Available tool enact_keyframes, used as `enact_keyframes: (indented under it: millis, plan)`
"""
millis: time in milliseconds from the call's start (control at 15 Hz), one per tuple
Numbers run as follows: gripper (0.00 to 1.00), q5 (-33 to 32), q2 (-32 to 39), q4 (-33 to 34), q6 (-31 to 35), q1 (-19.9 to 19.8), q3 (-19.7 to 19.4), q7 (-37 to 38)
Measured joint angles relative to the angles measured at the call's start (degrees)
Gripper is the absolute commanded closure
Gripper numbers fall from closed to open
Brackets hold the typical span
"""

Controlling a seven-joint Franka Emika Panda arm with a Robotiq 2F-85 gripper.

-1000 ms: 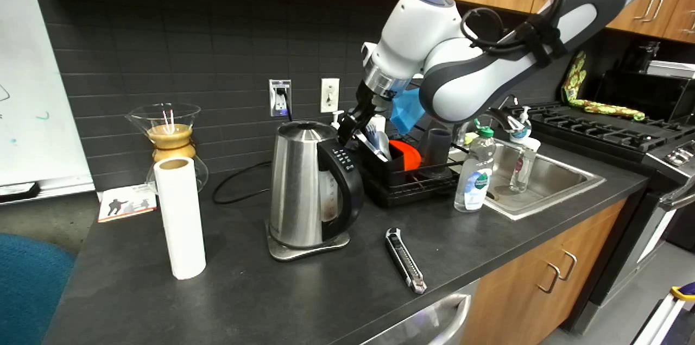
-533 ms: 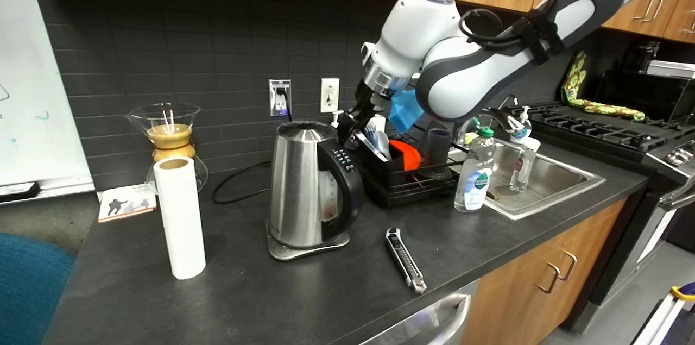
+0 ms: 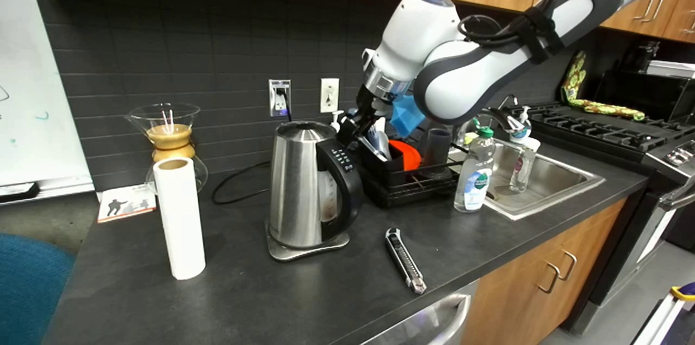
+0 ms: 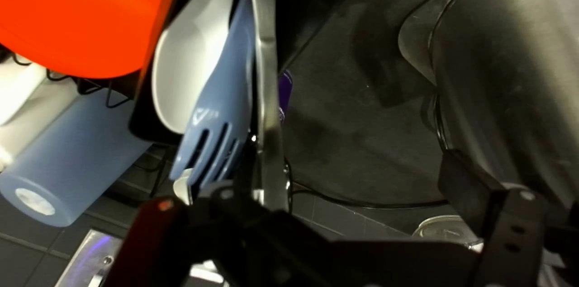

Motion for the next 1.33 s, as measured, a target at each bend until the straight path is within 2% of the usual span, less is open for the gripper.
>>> enact_keyframes:
  millis: [133, 267, 333, 467, 733, 800, 867, 933, 1067, 1200, 1333]
  plan:
    - [0.0, 2.33, 0.0, -0.37, 0.0, 0.0, 0.16, -1.67]
    - [0.17, 4.91, -0.05, -0.59, 0.03, 0.73, -0.33, -3.66]
    - [0.3, 6.4, -0.09, -0.63, 0.05, 1.87, -1.34, -4.92]
    - [0.45, 8.81, -0.37, -0.66, 0.06, 3.81, -2.85, -6.9]
    - [0.61, 12.08, -0.86, -0.84, 0.07, 6.28, -4.35, -8.71]
    - [0.5, 12.74, -0.86, -0.91, 0.07, 6.75, -4.55, -8.95]
    - [0.46, 13.23, -0.86, -1.02, 0.07, 7.09, -4.78, -9.13]
    - [0.31, 13.55, -0.89, -1.18, 0.1, 7.26, -5.0, -9.23]
    - [0.14, 14.04, -1.02, -1.57, 0.3, 7.33, -5.43, -9.35]
    - [0.01, 14.49, -1.13, -1.64, 0.46, 7.33, -5.99, -9.83]
    - [0.0, 14.52, -1.58, -1.66, 0.6, 7.33, -6.61, -10.19]
